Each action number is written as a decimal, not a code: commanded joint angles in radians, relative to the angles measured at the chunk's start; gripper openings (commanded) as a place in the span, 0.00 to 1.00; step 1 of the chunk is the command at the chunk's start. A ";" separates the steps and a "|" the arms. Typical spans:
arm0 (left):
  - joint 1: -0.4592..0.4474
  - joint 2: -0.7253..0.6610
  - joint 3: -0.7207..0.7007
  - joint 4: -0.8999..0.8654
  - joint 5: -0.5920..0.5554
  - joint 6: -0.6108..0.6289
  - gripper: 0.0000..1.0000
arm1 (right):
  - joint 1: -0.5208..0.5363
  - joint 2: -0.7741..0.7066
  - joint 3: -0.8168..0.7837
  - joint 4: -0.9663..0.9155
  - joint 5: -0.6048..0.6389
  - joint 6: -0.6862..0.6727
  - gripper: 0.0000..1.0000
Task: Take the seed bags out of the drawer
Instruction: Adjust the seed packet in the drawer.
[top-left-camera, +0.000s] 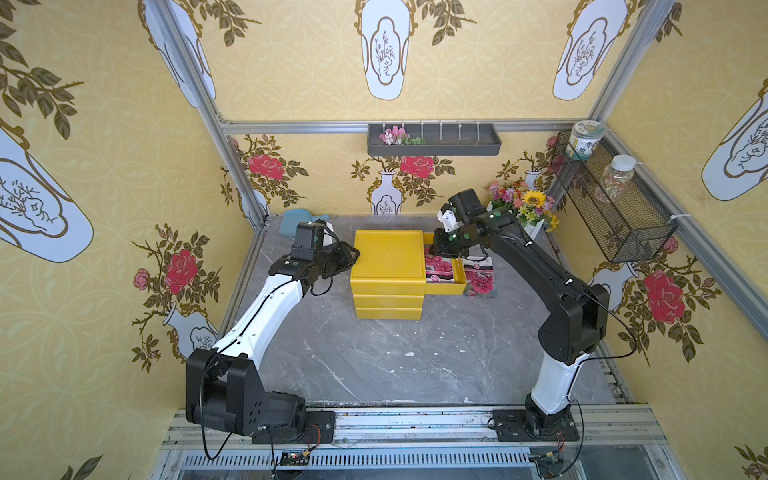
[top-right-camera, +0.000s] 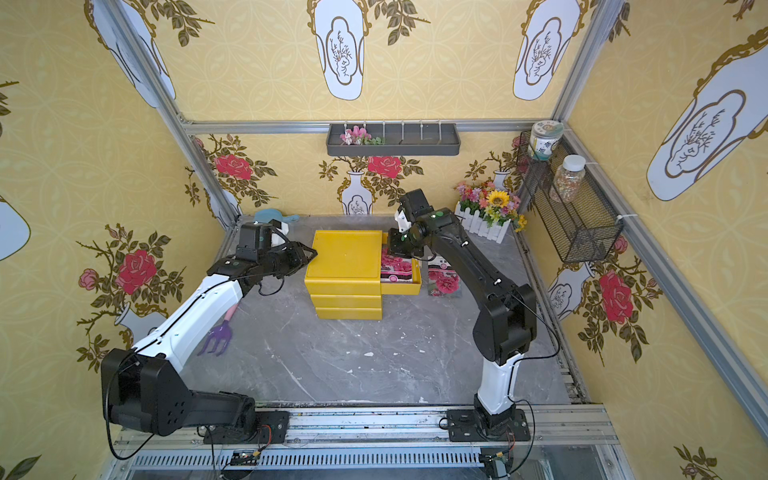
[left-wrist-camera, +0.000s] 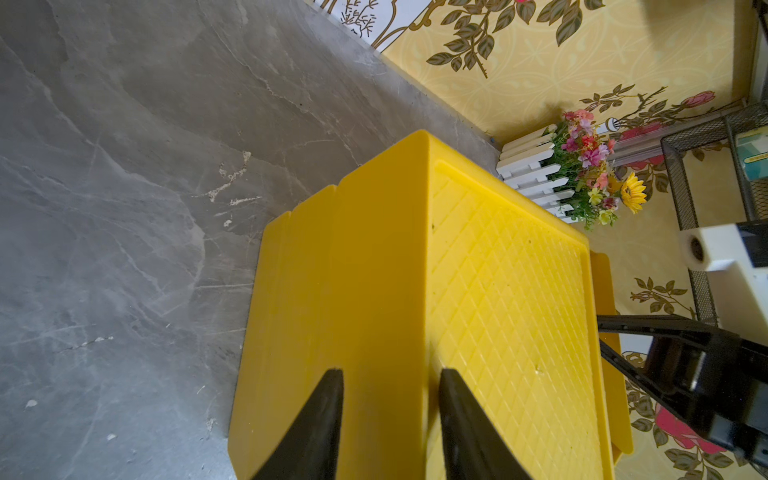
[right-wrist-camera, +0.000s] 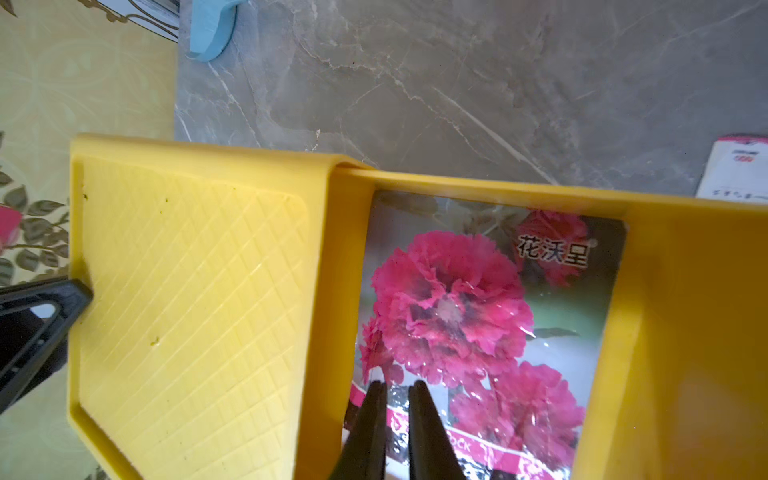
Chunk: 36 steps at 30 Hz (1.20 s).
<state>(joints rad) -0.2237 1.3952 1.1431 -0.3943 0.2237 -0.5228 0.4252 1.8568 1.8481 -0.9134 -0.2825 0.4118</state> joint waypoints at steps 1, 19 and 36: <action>-0.001 0.010 -0.017 -0.126 -0.024 0.020 0.43 | 0.013 0.017 0.038 -0.099 0.130 -0.049 0.17; 0.000 0.007 -0.019 -0.122 -0.029 0.013 0.43 | 0.081 0.130 0.105 -0.203 0.324 -0.090 0.13; -0.001 0.013 -0.022 -0.119 -0.027 0.005 0.43 | 0.054 0.112 0.079 -0.075 0.007 -0.058 0.15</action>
<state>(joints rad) -0.2237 1.3945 1.1370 -0.3832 0.2256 -0.5247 0.4938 1.9865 1.9289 -1.0161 -0.1905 0.3332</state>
